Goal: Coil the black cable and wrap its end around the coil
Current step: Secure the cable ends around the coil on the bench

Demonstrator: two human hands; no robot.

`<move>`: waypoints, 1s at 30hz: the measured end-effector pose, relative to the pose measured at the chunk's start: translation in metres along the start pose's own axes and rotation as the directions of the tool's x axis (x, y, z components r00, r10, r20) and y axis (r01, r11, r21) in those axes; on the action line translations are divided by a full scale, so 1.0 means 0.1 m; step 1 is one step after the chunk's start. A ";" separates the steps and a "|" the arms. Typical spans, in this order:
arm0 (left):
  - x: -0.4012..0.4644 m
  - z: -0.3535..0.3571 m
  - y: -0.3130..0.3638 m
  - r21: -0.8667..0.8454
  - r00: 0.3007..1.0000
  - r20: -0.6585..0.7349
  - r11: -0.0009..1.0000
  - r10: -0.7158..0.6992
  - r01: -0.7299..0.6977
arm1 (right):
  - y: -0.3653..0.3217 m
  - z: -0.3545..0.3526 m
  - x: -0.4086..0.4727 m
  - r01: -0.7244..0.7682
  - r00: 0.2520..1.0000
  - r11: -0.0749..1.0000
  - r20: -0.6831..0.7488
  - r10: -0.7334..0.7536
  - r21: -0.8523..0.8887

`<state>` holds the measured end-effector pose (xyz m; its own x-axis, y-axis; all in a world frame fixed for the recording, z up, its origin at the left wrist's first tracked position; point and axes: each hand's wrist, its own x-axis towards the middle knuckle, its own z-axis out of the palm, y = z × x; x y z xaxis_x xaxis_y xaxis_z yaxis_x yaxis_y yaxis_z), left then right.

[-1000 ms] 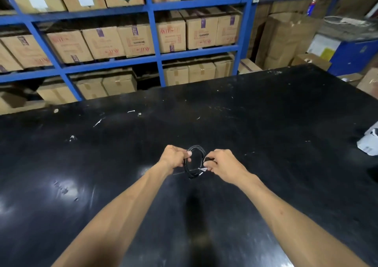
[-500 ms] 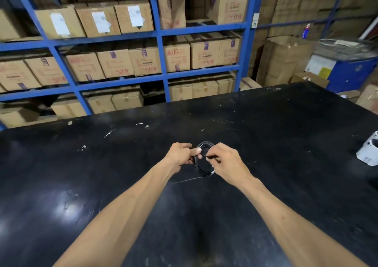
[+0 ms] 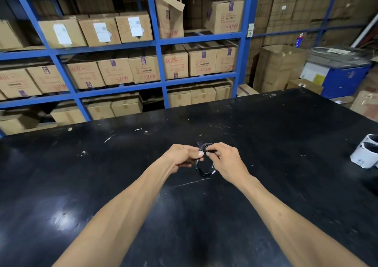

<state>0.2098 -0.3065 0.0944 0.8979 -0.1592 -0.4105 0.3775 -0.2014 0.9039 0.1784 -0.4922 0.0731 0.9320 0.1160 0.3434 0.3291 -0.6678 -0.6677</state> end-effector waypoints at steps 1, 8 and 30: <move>-0.01 -0.01 0.02 0.030 1.000 -0.023 1.000 0.008 -0.007 | -0.03 -0.03 0.01 0.006 1.000 0.999 0.018 -0.005 -0.038; -0.05 0.02 0.03 0.208 0.993 -0.089 0.976 0.083 -0.063 | -0.17 -0.22 0.09 0.140 0.989 0.931 0.103 -0.111 -0.338; 0.02 -0.04 -0.19 0.087 0.977 0.108 0.977 0.184 -0.194 | -0.07 -0.24 0.21 -0.435 0.895 0.900 0.117 0.430 0.026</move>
<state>0.2050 -0.2994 0.0769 0.9221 -0.2972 -0.2476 0.1751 -0.2502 0.9522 0.1918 -0.5023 0.1009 0.9937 -0.0969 -0.0566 -0.1054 -0.6324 -0.7674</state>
